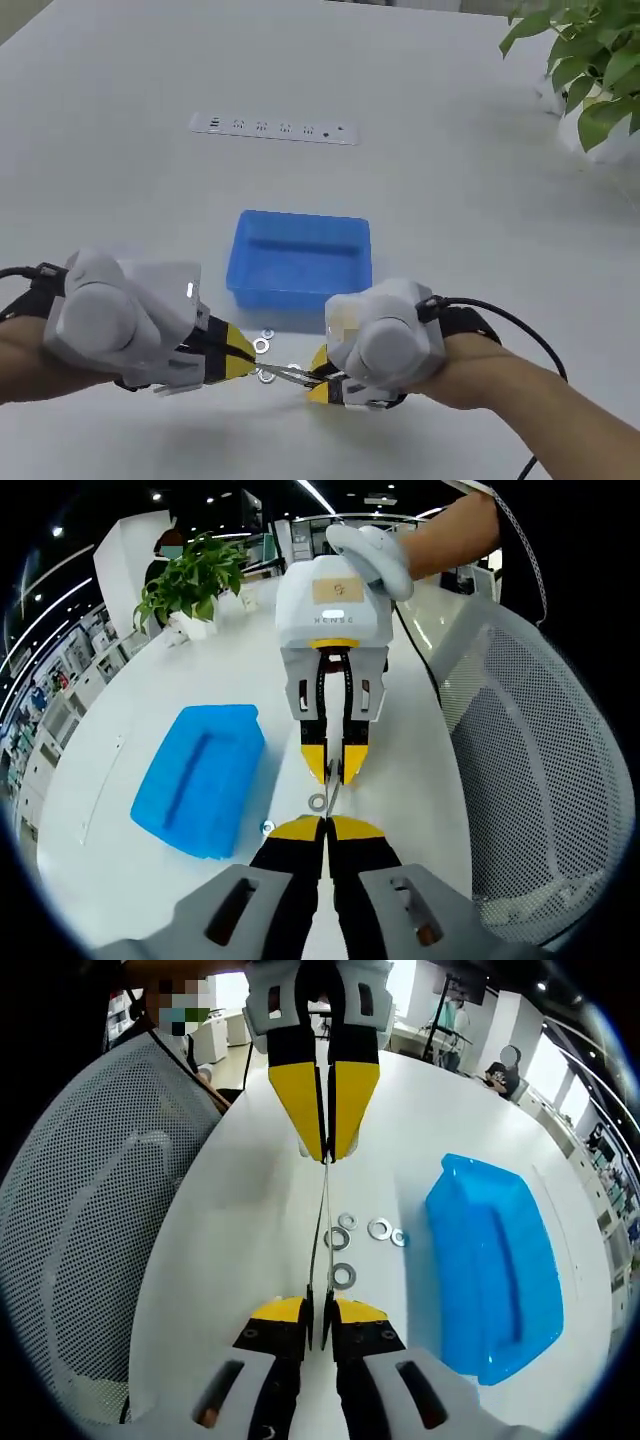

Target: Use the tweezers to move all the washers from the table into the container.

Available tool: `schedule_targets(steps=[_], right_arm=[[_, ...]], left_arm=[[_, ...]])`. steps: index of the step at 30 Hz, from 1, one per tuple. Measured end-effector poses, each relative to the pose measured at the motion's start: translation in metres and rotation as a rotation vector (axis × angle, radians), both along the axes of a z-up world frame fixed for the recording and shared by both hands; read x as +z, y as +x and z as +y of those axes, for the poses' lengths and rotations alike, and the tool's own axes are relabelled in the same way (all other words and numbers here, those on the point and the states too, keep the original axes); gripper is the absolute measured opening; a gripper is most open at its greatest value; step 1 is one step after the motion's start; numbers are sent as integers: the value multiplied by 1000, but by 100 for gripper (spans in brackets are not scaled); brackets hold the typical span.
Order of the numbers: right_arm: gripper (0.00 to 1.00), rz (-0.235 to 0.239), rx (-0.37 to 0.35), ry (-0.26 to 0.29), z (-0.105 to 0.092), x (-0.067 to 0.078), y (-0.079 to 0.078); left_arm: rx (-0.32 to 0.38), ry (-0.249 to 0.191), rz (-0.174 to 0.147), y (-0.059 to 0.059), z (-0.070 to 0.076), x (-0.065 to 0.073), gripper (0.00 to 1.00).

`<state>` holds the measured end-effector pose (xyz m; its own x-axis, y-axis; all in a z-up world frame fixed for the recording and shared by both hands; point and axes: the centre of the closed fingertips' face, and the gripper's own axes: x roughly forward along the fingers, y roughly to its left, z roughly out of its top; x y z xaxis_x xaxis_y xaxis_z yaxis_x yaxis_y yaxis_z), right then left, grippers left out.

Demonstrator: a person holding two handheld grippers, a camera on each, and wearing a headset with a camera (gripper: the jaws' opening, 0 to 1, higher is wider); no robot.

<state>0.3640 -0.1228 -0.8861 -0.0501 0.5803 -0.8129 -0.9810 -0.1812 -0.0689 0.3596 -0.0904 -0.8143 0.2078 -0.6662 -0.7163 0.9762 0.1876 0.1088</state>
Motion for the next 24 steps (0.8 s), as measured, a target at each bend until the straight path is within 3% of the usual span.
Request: schedule_targets(steps=[8,19,24], right_arm=[[9,-25,-27,22,-4,5,4],[9,-8,-67,96,2,22,4],[9,-1,-68,104,6,23,0]], left_arm=[[-18,-47,-26,4,-15,16,5],[-45,-102,-64,5,-29,46,5],[-62,-108,-71,3,-35,49,5]])
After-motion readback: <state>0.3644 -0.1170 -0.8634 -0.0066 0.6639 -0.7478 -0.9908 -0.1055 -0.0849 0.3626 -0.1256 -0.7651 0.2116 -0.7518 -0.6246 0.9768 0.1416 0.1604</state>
